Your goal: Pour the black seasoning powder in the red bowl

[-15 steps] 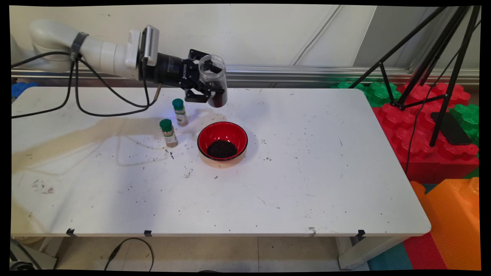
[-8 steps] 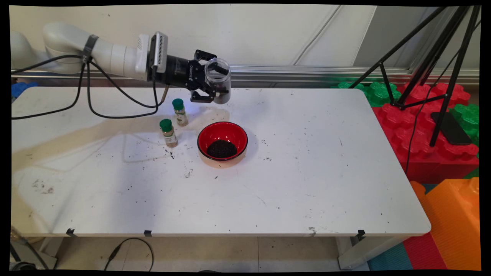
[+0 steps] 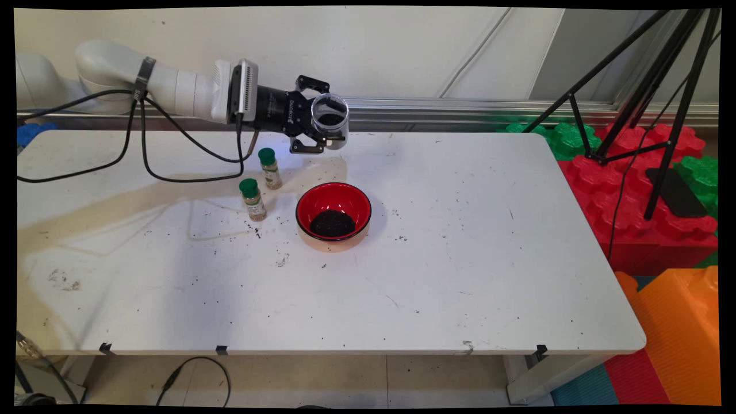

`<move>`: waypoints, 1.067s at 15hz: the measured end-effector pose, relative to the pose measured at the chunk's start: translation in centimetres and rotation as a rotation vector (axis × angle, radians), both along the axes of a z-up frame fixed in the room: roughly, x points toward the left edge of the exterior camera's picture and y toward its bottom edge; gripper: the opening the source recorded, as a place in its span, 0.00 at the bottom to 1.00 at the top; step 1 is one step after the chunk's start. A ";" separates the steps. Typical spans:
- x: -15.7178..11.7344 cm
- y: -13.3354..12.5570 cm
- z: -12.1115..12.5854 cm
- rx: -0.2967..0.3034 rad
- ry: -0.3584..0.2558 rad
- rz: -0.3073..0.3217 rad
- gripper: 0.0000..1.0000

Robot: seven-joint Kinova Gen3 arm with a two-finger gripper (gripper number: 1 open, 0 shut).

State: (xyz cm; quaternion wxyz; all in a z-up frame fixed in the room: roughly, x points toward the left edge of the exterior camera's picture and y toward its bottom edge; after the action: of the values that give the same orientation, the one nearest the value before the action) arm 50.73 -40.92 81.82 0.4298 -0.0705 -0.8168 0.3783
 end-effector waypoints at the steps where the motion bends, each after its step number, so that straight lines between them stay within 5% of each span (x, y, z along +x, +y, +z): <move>1: 0.0 0.0 -0.1 -0.011 -0.008 -0.003 0.00; 16: -0.1 0.5 -1.6 -0.247 -0.227 -0.098 0.00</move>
State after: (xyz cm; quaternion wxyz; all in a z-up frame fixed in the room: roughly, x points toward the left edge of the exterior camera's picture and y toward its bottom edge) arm 50.64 -40.37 80.24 0.3406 -0.2048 -0.8030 0.4441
